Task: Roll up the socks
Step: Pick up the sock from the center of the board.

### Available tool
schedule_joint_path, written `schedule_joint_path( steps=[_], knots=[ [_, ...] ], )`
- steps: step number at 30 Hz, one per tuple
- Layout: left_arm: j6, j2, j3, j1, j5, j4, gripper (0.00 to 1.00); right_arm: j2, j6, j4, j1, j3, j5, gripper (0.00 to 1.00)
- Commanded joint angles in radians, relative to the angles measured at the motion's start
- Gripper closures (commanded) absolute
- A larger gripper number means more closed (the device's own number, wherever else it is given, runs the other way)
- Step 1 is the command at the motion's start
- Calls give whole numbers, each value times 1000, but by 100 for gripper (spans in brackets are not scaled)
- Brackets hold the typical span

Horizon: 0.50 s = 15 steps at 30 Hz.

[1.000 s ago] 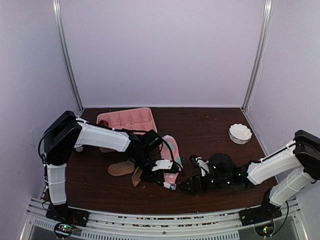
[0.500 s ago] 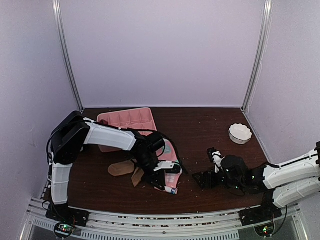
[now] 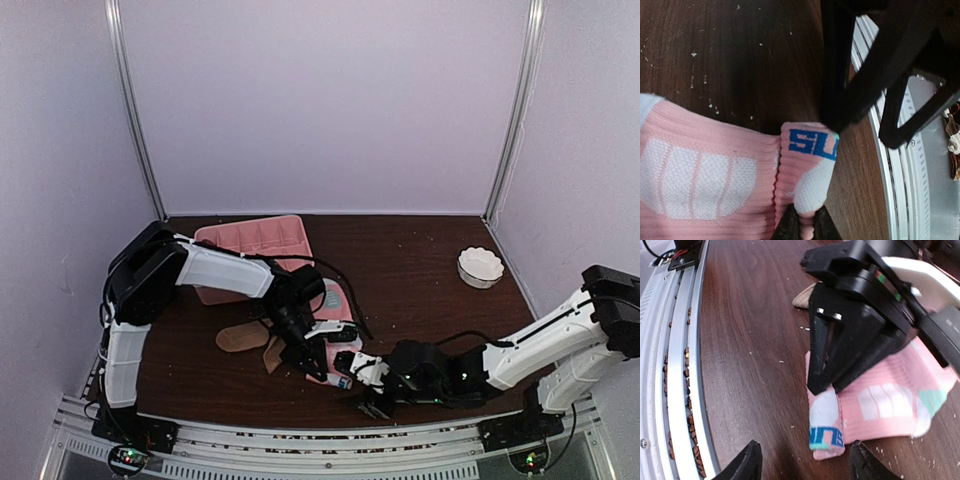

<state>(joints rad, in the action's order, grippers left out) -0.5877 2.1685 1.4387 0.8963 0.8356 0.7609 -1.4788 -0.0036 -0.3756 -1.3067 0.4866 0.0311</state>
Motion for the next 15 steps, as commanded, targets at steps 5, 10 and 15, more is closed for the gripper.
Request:
schedule_joint_path(
  steps=[5, 10, 15],
  knots=[
    [-13, 50, -14, -14, -78, 66, 89, -166, -146, -21, -2, 125, 6, 62],
    [-26, 50, -15, -14, -88, 69, 89, -196, -140, -24, 15, 136, 6, 79],
    [-39, 47, -17, -14, -99, 69, 87, -208, -103, -19, 32, 136, -24, 94]
  ],
)
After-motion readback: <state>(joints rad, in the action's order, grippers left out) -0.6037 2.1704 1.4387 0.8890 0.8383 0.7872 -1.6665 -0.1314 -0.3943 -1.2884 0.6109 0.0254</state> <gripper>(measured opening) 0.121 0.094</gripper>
